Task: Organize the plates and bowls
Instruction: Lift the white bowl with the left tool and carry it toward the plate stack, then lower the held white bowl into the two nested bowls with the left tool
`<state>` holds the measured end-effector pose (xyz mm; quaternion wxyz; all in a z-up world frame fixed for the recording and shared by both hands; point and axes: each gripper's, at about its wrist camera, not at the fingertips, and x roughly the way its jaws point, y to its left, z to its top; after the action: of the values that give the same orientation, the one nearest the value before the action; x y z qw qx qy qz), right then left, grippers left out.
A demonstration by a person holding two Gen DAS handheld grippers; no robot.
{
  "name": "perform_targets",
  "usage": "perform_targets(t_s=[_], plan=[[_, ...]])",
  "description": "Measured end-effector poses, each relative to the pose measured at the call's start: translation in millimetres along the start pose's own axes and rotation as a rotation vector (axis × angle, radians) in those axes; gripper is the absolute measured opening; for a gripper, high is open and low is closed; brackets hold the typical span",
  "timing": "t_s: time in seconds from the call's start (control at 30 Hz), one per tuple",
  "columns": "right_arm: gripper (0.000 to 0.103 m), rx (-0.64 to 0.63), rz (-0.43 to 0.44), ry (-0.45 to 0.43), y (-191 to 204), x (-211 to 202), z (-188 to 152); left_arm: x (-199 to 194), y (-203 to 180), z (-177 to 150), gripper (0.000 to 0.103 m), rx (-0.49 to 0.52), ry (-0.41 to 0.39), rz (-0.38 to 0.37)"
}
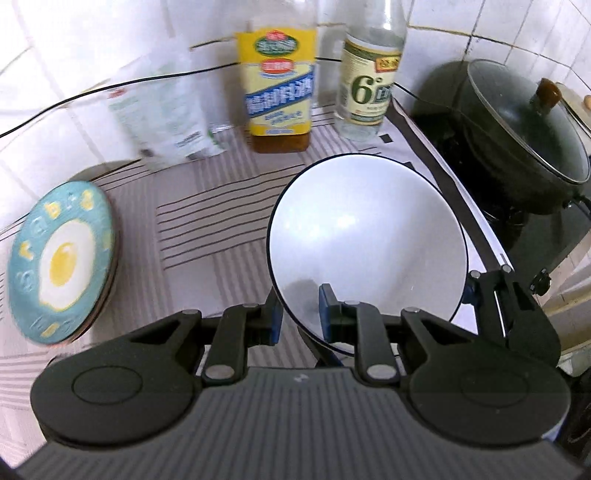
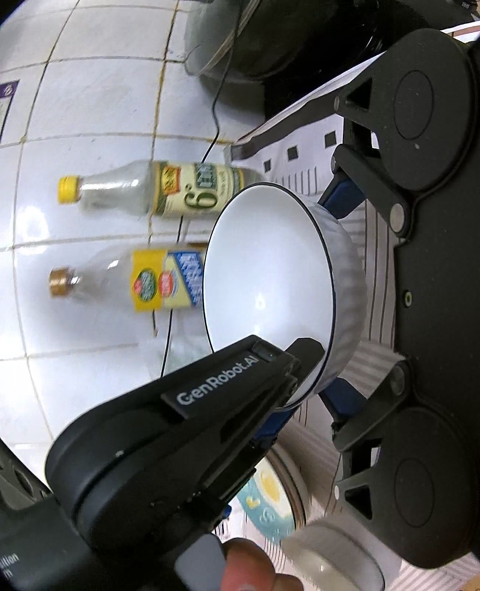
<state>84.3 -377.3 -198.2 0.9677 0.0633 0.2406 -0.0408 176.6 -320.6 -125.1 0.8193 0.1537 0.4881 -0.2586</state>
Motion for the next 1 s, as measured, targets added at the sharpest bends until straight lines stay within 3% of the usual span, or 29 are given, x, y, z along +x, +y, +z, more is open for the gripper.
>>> perform_targets(t_s=[0.47, 0.77, 1.0], plan=[[0.095, -0.125, 0.171, -0.031, 66, -41, 32, -81, 58, -42, 0.019, -0.137, -0.061, 0.077], [0.095, -0.194, 0.324, -0.004, 107, -48, 32, -96, 96, -77, 0.019, -0.233, -0.031, 0.111], [0.095, -0.220, 0.385, 0.035, 134, -36, 27, -94, 124, -93, 0.019, -0.291, 0.007, 0.126]])
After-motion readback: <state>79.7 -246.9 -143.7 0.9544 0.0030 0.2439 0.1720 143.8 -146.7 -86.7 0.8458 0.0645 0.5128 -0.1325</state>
